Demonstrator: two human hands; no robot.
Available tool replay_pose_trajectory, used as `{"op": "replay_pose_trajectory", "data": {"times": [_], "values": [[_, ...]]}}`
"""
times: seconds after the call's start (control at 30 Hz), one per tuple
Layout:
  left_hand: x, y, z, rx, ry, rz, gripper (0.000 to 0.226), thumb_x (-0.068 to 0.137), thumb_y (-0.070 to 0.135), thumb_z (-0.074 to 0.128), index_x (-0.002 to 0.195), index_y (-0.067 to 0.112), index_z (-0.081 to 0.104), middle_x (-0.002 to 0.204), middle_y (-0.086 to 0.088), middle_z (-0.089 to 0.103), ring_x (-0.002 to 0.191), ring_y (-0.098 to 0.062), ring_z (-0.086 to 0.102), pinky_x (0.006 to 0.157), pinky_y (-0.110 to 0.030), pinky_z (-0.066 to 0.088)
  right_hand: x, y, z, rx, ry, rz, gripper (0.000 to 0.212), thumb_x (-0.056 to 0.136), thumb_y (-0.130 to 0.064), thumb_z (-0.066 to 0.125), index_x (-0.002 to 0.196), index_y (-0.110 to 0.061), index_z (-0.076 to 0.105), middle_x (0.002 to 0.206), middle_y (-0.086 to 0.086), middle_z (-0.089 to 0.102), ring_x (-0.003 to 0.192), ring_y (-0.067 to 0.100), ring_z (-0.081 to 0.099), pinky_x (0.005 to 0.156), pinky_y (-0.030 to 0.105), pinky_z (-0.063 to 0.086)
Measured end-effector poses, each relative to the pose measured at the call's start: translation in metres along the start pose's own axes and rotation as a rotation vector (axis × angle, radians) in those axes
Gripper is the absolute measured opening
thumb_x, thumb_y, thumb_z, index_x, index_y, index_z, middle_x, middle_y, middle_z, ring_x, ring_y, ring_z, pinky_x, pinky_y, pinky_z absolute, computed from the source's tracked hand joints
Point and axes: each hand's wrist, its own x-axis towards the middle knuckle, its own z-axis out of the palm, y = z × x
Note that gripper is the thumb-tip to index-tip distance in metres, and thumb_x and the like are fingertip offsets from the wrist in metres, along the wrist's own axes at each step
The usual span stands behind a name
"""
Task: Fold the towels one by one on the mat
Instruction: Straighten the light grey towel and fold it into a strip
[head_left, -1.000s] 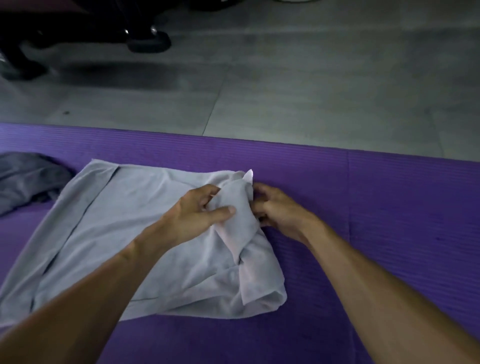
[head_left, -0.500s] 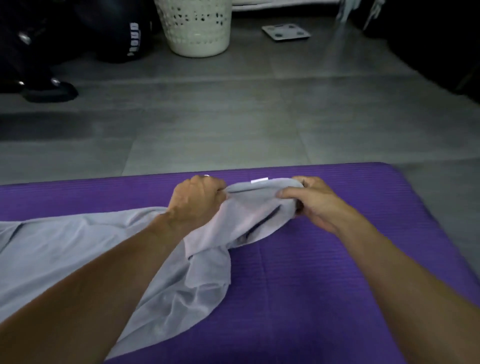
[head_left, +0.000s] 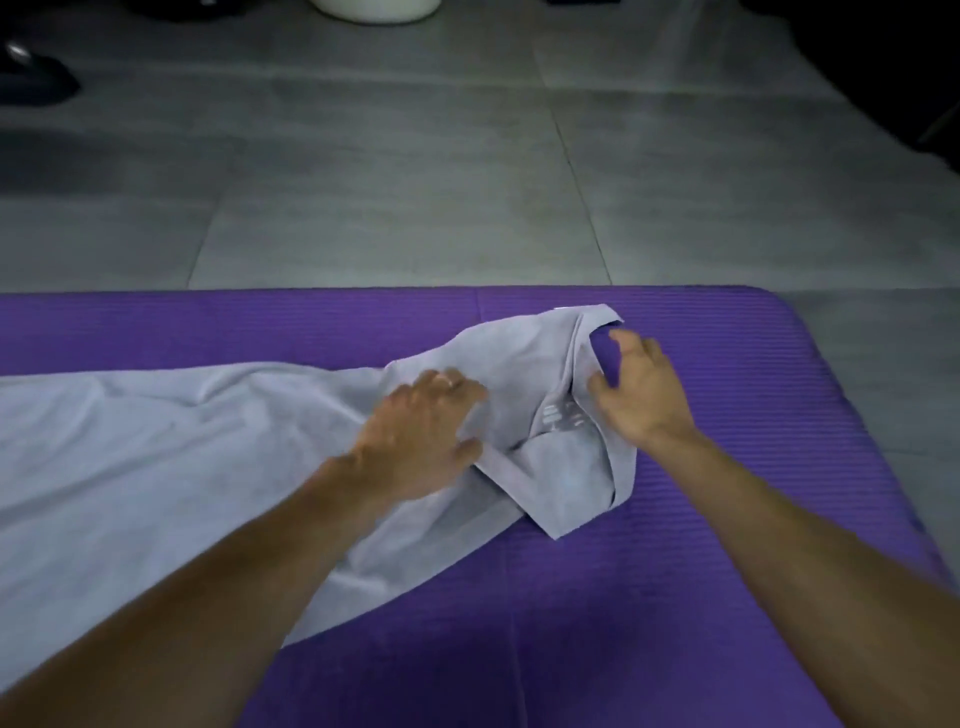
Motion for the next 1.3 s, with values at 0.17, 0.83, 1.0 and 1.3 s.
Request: {"op": "replay_pose_trajectory", "data": {"times": [0.17, 0.83, 1.0, 1.3], "values": [[-0.04, 0.003, 0.059, 0.169, -0.013, 0.052, 0.084, 0.068, 0.036, 0.078, 0.141, 0.023, 0.04, 0.14, -0.006, 0.05, 0.132, -0.031, 0.045, 0.105, -0.052, 0.038, -0.067, 0.033, 0.017, -0.095, 0.031, 0.052, 0.053, 0.084, -0.043, 0.064, 0.126, -0.012, 0.054, 0.12, 0.01, 0.05, 0.111, 0.034, 0.051, 0.089, 0.047, 0.047], [-0.108, 0.127, 0.103, 0.172, -0.186, 0.105, 0.034, 0.079, 0.017, 0.067, 0.113, 0.02, 0.062, 0.103, 0.0, 0.062, 0.095, -0.021, 0.062, 0.082, -0.035, 0.052, -0.172, 0.142, 0.0, 0.689, -0.055, 0.722, 0.029, 0.084, -0.027, 0.073, 0.105, -0.013, 0.059, 0.086, 0.003, 0.066, 0.072, 0.02, 0.063, 0.062, 0.035, 0.056], [-0.114, 0.136, 0.102, 0.09, -0.22, 0.188, 0.022, 0.096, 0.018, 0.046, 0.11, 0.021, 0.063, 0.103, 0.004, 0.062, 0.097, -0.013, 0.059, 0.081, -0.03, 0.052, -0.189, 0.147, -0.011, 0.715, 0.122, 0.728, 0.015, 0.088, -0.004, 0.054, 0.076, -0.003, 0.064, 0.068, 0.012, 0.059, 0.055, 0.017, 0.054, 0.062, 0.037, 0.052], [-0.119, 0.138, 0.12, -0.012, -0.271, 0.239, 0.045, 0.092, 0.051, 0.033, 0.114, 0.025, 0.062, 0.118, 0.004, 0.055, 0.11, -0.016, 0.055, 0.091, -0.032, 0.047, -0.212, 0.158, -0.02, 0.095, 0.017, 0.679, 0.032, 0.083, -0.03, 0.065, 0.112, -0.016, 0.062, 0.115, 0.011, 0.06, 0.114, 0.035, 0.052, 0.095, 0.042, 0.042]]}}
